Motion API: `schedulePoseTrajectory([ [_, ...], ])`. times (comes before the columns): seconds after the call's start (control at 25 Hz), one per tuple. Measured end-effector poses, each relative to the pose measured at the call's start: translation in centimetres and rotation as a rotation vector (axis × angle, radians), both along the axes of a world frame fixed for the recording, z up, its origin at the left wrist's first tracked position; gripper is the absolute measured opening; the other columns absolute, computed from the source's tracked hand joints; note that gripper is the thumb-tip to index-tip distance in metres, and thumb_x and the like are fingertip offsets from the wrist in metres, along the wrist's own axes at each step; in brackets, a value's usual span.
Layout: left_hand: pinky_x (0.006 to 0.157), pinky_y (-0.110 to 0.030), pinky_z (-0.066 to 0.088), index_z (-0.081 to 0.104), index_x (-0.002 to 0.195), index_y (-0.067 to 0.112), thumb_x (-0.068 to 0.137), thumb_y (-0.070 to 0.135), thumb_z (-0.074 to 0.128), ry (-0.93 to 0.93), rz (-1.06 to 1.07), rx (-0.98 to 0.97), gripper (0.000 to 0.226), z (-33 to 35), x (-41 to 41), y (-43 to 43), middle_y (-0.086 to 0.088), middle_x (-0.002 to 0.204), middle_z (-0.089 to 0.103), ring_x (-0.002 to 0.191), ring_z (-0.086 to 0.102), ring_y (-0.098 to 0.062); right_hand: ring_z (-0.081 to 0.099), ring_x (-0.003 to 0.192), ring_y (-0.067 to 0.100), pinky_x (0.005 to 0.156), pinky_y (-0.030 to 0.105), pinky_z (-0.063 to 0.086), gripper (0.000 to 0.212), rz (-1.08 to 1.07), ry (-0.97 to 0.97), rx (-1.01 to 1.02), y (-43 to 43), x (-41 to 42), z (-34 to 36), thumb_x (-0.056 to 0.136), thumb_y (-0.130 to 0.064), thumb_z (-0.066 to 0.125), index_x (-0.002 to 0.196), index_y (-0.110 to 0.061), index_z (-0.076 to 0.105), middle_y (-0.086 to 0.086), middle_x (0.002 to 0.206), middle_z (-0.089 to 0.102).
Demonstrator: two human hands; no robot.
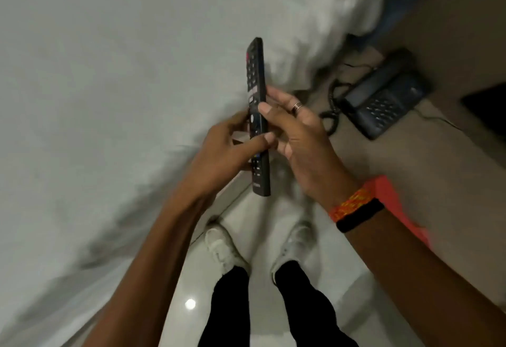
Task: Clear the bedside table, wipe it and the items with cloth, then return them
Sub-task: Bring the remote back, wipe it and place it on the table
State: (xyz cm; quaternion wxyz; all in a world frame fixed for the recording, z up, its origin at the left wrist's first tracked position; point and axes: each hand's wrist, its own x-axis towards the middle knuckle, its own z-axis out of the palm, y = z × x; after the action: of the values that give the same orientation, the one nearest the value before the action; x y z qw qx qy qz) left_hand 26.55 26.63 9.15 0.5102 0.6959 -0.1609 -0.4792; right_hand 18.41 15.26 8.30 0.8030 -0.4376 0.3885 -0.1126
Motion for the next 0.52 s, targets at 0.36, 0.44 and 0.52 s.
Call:
schedulePoseTrajectory([
  [0.36,0.077,-0.036,0.059,0.058,0.138,0.035,0.089,0.023,0.072,0.507,-0.284,0.111,0.053,-11.1,-15.5,-11.0,-0.002,0.113,0.074,0.102,0.069,-0.012,0.039,0.146,0.031,0.114,0.052,0.033,0.051,0.686,0.949,-1.218,-7.4,-28.7,-15.6,0.095,-0.022,0.051,0.145,-0.025,0.052,0.004,0.158,0.042],
  [0.44,0.077,-0.036,0.059,0.055,0.139,0.042,0.09,0.025,0.069,0.547,-0.239,0.097,0.053,-13.1,-17.5,-11.6,-0.003,0.111,0.073,0.103,0.07,-0.015,0.032,0.151,0.029,0.11,0.053,0.035,0.057,0.81,0.921,-1.34,-7.2,-31.6,-18.1,0.096,-0.024,0.05,0.152,-0.032,0.04,-0.001,0.166,0.029],
  [0.52,0.078,-0.038,0.058,0.053,0.142,0.041,0.1,0.024,0.058,0.557,-0.228,0.075,0.046,-14.5,-18.9,-11.9,-0.004,0.115,0.072,0.101,0.07,-0.019,0.036,0.149,0.026,0.102,0.05,0.041,0.055,0.779,0.874,-1.447,-7.7,-32.1,-19.2,0.098,-0.021,0.051,0.15,-0.035,0.041,-0.005,0.165,0.031],
])
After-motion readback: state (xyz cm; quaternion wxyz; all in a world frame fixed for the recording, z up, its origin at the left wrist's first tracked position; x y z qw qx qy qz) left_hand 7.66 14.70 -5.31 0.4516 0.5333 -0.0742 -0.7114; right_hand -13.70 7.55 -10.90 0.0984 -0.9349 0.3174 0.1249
